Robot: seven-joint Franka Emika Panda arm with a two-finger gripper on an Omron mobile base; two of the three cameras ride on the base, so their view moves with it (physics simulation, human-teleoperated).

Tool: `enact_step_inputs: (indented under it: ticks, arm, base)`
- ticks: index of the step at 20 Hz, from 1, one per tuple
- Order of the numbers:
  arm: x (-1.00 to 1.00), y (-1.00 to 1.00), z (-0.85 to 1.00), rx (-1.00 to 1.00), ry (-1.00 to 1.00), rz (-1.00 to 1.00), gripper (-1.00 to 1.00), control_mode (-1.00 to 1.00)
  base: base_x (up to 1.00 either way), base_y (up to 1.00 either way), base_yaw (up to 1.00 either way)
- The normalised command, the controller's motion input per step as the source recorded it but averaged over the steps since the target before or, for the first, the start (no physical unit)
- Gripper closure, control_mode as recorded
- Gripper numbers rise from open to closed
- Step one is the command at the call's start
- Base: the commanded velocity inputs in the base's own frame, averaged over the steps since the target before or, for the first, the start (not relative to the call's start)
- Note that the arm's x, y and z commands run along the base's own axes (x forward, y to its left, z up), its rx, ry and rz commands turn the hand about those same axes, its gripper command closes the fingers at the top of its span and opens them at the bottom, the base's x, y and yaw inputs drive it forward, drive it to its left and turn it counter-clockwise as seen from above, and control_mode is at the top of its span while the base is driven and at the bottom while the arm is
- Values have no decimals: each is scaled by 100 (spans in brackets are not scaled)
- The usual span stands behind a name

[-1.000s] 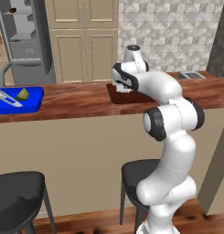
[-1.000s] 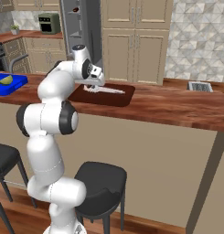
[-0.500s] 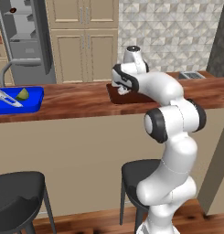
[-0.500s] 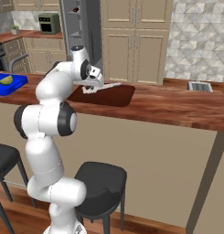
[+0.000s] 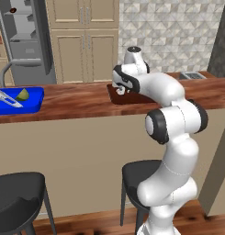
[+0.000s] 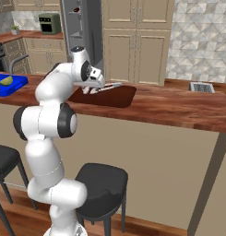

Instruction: Gather the squash and lemon wedge from the fridge and place them on a tray on the dining counter. Then gather the steak and chicken drumstick from the fridge and place them on the other tray.

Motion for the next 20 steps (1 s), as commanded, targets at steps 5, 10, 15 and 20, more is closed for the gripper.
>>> enact_step_inputs:
  ticks: [5, 10, 15, 20]
  arm:
    - [0, 0, 31, 0, 0, 0, -100, -100]
    - [0, 0, 31, -1, 2, 0, -100, -100]
    - [-11, 0, 36, 0, 0, 0, -100, -100]
    - [-84, 0, 21, 0, -8, -1, -100, -100]
  base:
    - [0, 0, 0]
    - [0, 0, 0]
    - [0, 0, 0]
    - [0, 0, 0]
